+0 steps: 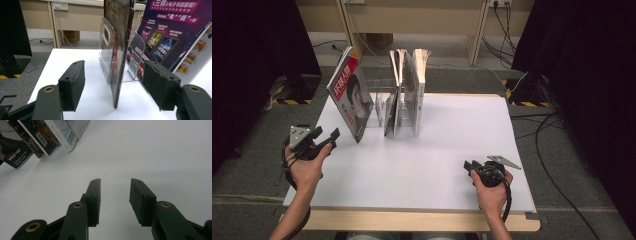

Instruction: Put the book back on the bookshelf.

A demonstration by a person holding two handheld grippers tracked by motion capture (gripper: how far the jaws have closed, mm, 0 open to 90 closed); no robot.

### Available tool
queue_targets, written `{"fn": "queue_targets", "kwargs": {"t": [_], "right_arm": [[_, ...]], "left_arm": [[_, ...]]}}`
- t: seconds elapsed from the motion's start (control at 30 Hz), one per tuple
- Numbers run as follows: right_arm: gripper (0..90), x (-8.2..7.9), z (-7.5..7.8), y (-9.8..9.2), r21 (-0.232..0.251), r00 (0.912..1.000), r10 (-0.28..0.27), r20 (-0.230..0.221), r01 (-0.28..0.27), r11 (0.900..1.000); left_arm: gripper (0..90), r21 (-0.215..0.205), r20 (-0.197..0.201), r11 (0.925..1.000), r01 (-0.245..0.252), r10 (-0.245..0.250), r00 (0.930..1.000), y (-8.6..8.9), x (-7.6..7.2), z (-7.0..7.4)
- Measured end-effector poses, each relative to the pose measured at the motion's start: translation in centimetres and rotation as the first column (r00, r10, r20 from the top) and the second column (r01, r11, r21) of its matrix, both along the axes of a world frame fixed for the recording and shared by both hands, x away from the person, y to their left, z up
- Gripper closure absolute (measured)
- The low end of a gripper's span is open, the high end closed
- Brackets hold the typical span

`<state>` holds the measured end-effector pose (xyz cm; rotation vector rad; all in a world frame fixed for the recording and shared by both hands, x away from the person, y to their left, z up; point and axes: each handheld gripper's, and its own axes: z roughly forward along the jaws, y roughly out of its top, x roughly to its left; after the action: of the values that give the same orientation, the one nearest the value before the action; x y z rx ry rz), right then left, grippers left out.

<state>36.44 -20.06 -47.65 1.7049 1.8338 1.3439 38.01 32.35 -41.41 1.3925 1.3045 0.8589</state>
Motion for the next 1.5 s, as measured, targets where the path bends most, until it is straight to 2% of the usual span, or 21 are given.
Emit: {"fn": "queue_targets", "kwargs": {"t": [0.4,0.83,1.5], "right_arm": [[61.9,-0.1,0.1,0.0,0.004,1.0,-0.002,-0.002,0.002,1.0],[61.9,-0.1,0.1,0.0,0.001,1.0,-0.001,0.001,0.001,1.0],[61.8,-0.1,0.1,0.0,0.004,1.0,-0.003,0.001,0.003,1.0]], "left_arm": [[33.2,0.0,-0.024,0.9998,0.02,-0.02,0.9995,0.4,-1.6,-1.0],[33.1,-0.005,-0.05,0.9993,0.038,-0.038,0.998,0.5,-2.6,-1.9],[32.8,-0.002,-0.097,0.9993,0.038,-0.038,0.9946,1.2,-4.5,-4.0]]}}
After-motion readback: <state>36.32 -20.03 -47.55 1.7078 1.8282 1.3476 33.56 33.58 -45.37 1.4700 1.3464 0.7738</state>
